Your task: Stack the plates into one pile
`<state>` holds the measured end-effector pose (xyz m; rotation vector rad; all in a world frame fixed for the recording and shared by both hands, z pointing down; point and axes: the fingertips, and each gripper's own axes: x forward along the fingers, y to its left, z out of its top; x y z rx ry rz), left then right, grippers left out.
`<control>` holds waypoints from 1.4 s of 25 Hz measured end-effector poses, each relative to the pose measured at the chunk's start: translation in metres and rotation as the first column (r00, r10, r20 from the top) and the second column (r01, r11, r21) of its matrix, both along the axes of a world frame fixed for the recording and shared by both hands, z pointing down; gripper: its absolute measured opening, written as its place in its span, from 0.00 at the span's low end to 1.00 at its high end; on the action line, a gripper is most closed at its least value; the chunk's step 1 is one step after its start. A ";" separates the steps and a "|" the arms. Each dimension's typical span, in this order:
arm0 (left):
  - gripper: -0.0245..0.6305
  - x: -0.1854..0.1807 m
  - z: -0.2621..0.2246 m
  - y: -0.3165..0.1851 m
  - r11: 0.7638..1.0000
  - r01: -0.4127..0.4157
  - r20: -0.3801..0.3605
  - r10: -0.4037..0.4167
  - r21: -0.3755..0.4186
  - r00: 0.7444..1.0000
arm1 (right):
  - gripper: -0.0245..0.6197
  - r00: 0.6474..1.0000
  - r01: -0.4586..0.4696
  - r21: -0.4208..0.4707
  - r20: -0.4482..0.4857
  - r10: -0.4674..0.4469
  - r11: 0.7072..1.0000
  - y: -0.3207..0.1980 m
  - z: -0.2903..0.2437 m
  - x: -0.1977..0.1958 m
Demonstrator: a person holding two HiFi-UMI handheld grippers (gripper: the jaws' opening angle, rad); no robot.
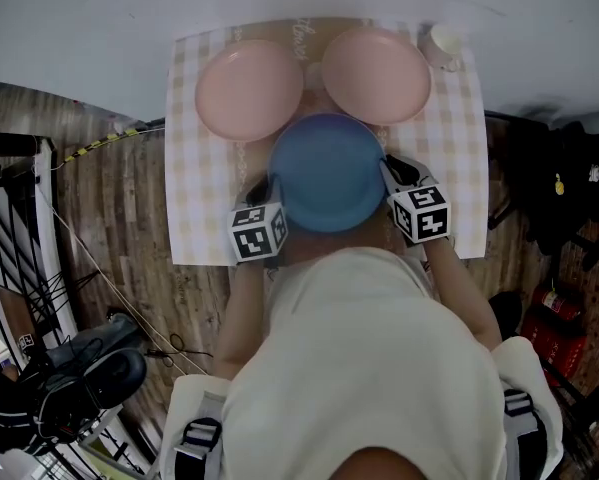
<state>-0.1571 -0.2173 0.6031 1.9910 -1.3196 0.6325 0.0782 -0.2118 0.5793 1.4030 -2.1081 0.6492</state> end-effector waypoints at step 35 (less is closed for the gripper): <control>0.09 0.085 -0.057 -0.099 0.972 -0.165 0.057 0.158 0.168 0.986 | 0.08 0.987 -0.158 0.108 -0.020 0.161 0.982 -0.063 -0.041 0.083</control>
